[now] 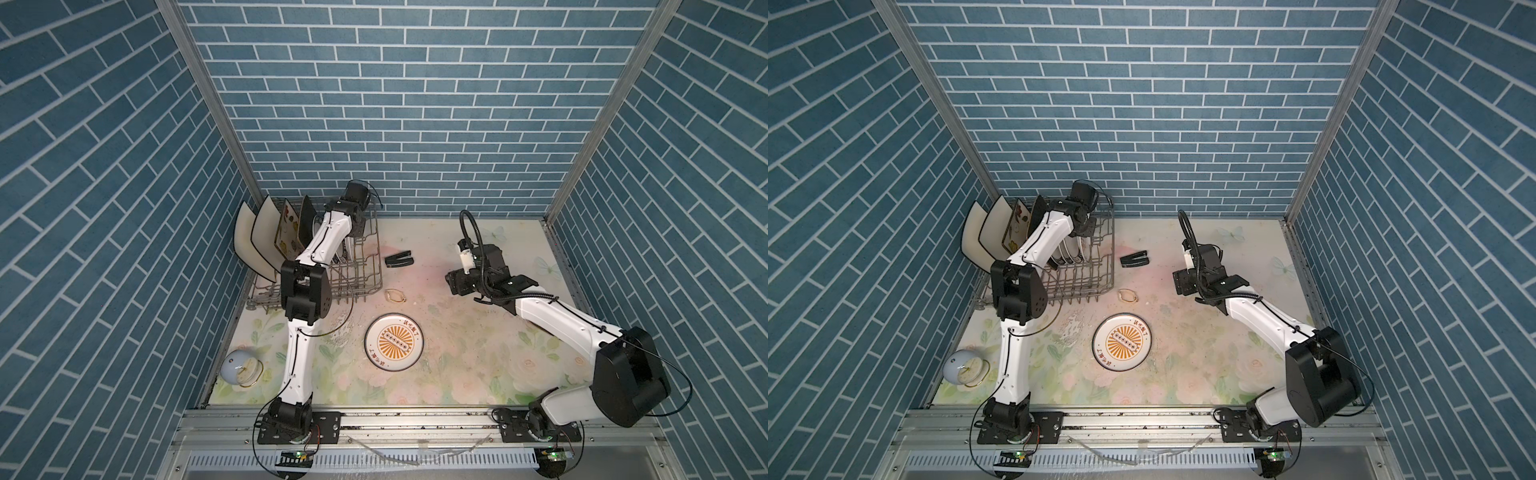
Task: Unload the plates from the dish rack
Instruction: Pick up a plate from the dish rack.
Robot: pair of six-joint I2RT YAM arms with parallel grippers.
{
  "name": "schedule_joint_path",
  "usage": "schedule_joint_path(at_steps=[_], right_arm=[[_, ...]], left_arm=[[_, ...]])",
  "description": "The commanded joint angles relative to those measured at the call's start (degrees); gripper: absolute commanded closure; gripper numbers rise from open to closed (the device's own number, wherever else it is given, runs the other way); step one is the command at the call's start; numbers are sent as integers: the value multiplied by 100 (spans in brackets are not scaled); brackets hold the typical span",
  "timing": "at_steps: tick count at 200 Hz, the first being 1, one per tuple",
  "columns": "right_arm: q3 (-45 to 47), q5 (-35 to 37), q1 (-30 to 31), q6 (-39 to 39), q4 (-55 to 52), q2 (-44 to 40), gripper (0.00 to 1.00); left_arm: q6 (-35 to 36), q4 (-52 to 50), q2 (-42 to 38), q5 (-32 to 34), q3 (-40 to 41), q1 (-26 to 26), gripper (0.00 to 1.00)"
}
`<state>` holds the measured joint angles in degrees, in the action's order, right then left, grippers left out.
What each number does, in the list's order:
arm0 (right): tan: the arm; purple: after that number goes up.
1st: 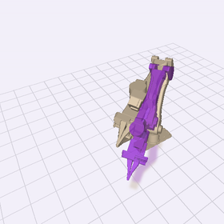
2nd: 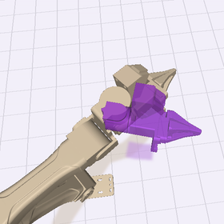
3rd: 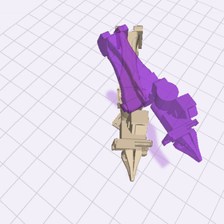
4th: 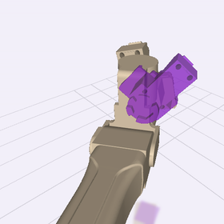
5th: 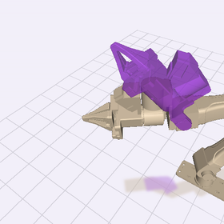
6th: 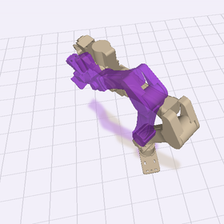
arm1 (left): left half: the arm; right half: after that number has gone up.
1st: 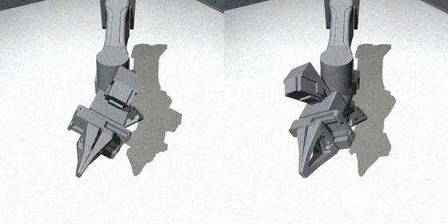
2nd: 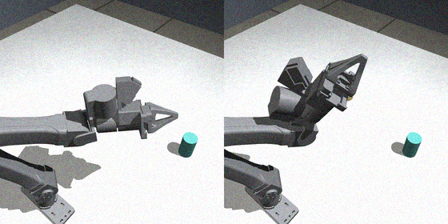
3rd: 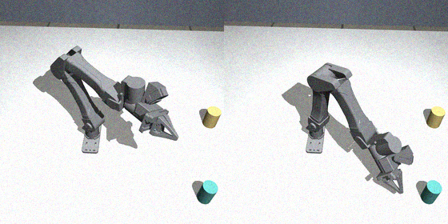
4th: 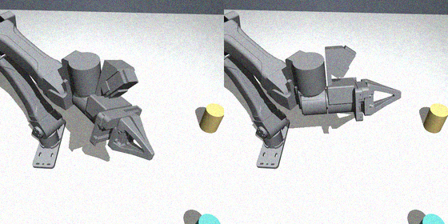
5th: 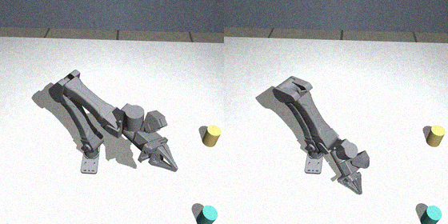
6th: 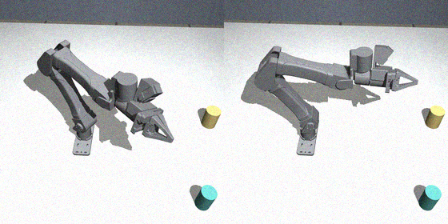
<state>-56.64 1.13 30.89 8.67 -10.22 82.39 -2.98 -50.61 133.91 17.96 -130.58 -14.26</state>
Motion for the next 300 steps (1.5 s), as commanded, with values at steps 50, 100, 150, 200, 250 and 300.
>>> schedule_joint_path(at_steps=[50,100,150,200,250,300], right_arm=[[-94,-3,-41,-141,60,-159,24],[73,45,-47,-172,72,-357,24],[334,35,-58,-120,183,-643,25],[708,154,-57,40,286,-1117,25],[819,324,-55,254,39,-1637,24],[1000,-236,-70,704,203,-1898,25]], left_arm=[[-120,-27,108,39,-90,-61,86],[-132,-72,-211,228,-107,-250,91],[-75,-150,-712,528,-60,-392,93],[-53,-321,-1184,486,-41,-489,93],[-46,-466,-2285,4,709,-597,94],[-232,-521,-3901,-1123,2175,-602,94]])
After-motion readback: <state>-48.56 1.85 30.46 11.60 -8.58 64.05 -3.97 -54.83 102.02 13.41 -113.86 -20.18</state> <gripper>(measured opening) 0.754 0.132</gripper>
